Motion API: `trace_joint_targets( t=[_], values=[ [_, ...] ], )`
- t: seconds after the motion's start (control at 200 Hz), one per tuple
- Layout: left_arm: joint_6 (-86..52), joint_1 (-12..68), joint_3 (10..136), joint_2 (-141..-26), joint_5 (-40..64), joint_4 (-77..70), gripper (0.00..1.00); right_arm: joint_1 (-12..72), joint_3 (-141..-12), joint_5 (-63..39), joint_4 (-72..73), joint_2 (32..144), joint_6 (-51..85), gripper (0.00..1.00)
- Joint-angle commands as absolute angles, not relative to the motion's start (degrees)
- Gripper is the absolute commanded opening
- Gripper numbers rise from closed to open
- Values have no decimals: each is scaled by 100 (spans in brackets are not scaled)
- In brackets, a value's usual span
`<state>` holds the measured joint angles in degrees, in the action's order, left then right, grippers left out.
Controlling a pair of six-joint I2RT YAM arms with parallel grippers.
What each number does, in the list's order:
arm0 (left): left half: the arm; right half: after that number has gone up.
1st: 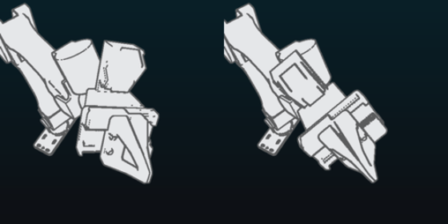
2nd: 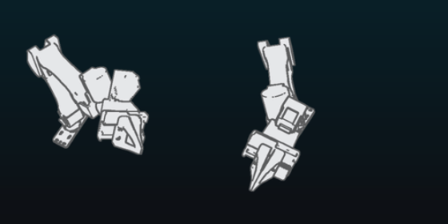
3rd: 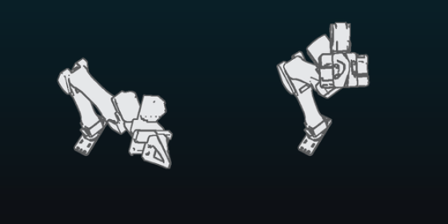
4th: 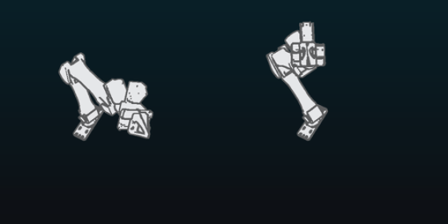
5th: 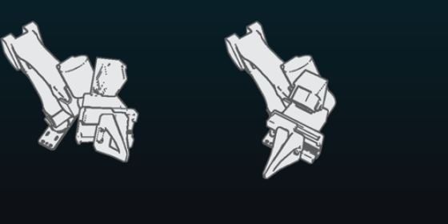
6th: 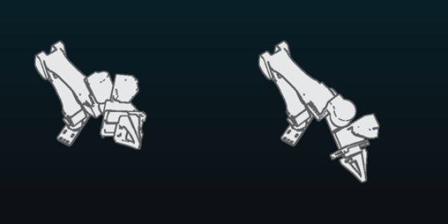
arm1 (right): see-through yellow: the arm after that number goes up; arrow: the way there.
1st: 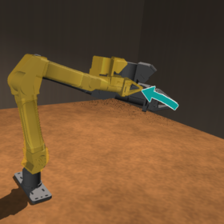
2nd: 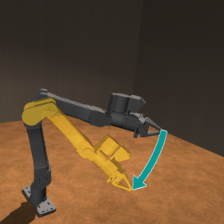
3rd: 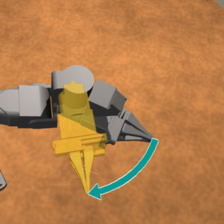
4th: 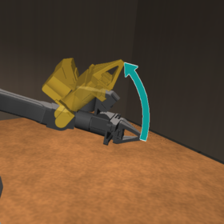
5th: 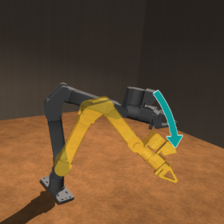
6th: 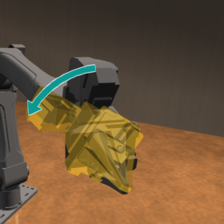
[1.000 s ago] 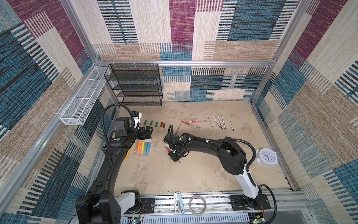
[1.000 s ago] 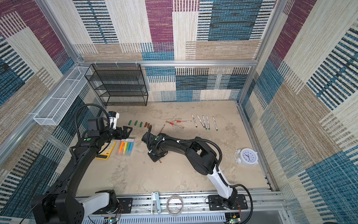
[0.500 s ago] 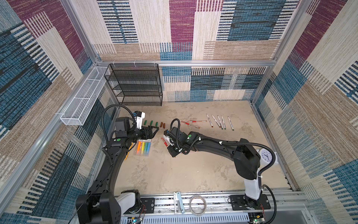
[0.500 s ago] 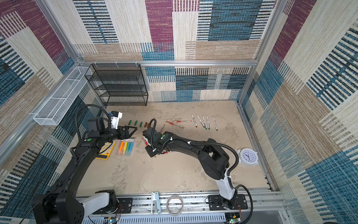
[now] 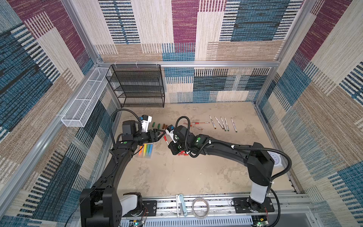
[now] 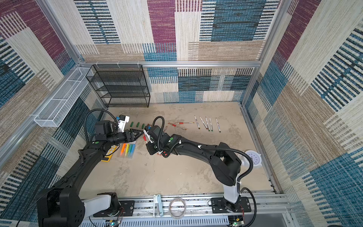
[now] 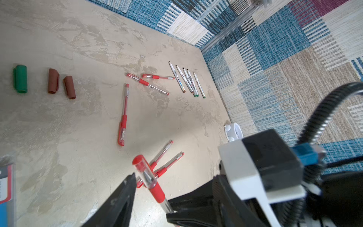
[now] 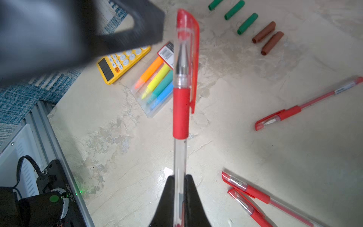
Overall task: Remove pen caps from pens
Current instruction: Open the pen cap on the pen.
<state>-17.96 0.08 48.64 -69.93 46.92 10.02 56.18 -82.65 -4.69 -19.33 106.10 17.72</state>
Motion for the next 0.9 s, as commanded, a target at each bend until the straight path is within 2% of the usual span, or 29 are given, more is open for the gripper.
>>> trace_joint_targets(
  t=[0.0, 0.115, 0.431, 0.656, 0.716, 0.766, 0.831, 0.896],
  values=[
    [-1674, 76, 4834, -7061, 4377, 917, 62, 5642, -8217, -506, -1537, 10501, 1786, 3],
    [-1798, 143, 4866, -7146, 4362, 899, 57, 5665, -8307, -525, -1592, 10504, 1769, 3],
    [-1966, 132, 4920, -7242, 4130, 736, 28, 5693, -8211, -561, -1504, 10466, 1692, 3],
    [-1943, 132, 4947, -7256, 4102, 783, 18, 5694, -8212, -563, -1528, 10476, 1639, 3],
    [-1925, 132, 4915, -7274, 4088, 729, 11, 5697, -8253, -554, -1579, 10519, 1609, 3],
    [-1925, 132, 4957, -7277, 4087, 801, 0, 5691, -8357, -541, -1685, 10581, 1599, 3],
    [-1923, 134, 4978, -7252, 4147, 842, 0, 5703, -8357, -594, -1633, 10570, 1599, 6],
    [-1945, 132, 4916, -7249, 4213, 745, 0, 5700, -8290, -624, -1509, 10525, 1594, 15]
  ],
)
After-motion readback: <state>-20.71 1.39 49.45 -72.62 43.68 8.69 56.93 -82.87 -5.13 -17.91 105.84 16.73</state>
